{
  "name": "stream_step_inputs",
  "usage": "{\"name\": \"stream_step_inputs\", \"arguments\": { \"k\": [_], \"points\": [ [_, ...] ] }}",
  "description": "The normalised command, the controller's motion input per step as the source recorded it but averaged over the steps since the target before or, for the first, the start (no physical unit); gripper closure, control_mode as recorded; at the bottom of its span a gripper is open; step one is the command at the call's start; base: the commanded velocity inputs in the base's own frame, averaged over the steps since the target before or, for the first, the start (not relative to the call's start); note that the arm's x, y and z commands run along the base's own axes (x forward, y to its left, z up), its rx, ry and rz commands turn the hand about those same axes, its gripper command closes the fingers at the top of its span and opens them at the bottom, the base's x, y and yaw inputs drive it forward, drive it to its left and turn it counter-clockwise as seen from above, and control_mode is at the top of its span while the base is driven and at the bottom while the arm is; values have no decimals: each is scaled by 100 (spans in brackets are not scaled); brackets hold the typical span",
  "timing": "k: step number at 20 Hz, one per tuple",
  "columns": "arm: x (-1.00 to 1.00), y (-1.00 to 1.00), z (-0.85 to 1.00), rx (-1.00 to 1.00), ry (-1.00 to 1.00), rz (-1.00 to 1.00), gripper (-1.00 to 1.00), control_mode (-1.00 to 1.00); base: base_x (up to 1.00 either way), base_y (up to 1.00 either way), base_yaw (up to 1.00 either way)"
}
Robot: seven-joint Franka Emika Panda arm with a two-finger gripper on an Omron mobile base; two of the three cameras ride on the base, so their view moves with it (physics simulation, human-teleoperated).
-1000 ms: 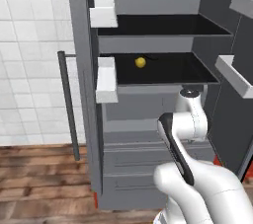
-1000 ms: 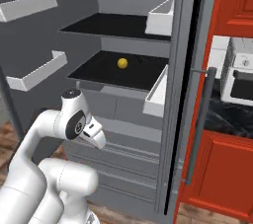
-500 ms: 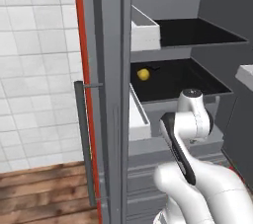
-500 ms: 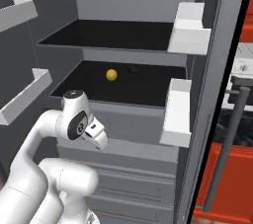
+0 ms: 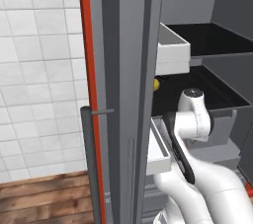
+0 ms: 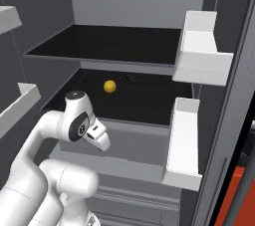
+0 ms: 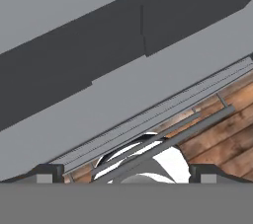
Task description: Pick the pear and apple from the fridge and place them on the plate next to the blender to make a fruit smoothie.
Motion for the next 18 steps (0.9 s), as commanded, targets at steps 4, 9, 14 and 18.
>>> {"name": "stream_step_inputs", "arguments": {
  "k": [4,9,14,18],
  "points": [
    [0,0,0,0,0,0,-100,100,45,0,6],
    [43,0,27,0,-13,12,-100,-100,17,0,6],
    [97,0,83,-2,-14,19,-100,-100,0,0,0],
    [92,0,74,-5,-6,10,-100,-100,0,0,0]
  ]
}}
